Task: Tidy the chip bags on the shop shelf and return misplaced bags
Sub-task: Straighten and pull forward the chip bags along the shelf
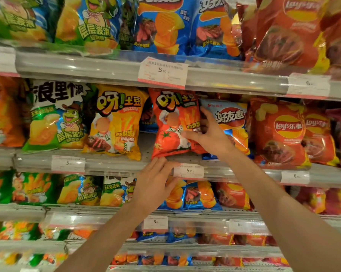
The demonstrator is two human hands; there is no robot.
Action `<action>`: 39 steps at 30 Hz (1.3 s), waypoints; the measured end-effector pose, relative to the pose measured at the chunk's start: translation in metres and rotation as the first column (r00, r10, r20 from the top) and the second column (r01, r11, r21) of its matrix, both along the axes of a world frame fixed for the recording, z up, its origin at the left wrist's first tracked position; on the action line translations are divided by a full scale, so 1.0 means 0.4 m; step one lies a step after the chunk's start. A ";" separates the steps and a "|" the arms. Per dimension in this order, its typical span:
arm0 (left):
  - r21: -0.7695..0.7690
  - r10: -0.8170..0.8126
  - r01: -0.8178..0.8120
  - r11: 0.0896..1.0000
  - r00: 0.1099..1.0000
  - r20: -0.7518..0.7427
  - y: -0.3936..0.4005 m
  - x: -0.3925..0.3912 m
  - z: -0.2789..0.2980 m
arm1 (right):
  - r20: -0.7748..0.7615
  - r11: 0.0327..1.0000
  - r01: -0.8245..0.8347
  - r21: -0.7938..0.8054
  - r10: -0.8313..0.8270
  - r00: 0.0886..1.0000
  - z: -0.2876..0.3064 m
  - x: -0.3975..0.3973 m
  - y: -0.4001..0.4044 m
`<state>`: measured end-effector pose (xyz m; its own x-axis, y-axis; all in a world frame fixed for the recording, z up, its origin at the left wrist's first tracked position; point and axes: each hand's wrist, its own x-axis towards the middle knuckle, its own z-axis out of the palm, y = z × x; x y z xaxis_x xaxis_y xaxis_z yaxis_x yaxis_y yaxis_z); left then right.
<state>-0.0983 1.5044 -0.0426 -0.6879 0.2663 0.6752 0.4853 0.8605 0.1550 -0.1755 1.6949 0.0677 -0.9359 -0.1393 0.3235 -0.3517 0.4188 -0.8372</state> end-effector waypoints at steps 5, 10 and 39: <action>-0.013 -0.004 0.004 1.000 1.000 -0.018 -0.003 0.001 0.001 | -0.153 0.996 0.049 -0.073 -0.060 0.986 -0.013 0.031 -0.029; -0.007 -0.034 0.034 0.999 0.999 -0.026 -0.007 -0.002 0.001 | -0.131 0.999 0.042 -0.016 -0.044 0.990 -0.055 0.049 -0.040; -0.015 -0.037 0.037 0.999 0.999 -0.036 0.005 -0.013 0.030 | -0.066 0.885 0.399 0.241 -0.396 0.916 -0.004 0.080 0.257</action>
<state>-0.1035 1.5064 -0.0307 -0.6528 0.3010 0.6952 0.5218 0.8439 0.1246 -0.1434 1.7977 0.0660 -0.9248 0.1671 0.3419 -0.1244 0.7164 -0.6865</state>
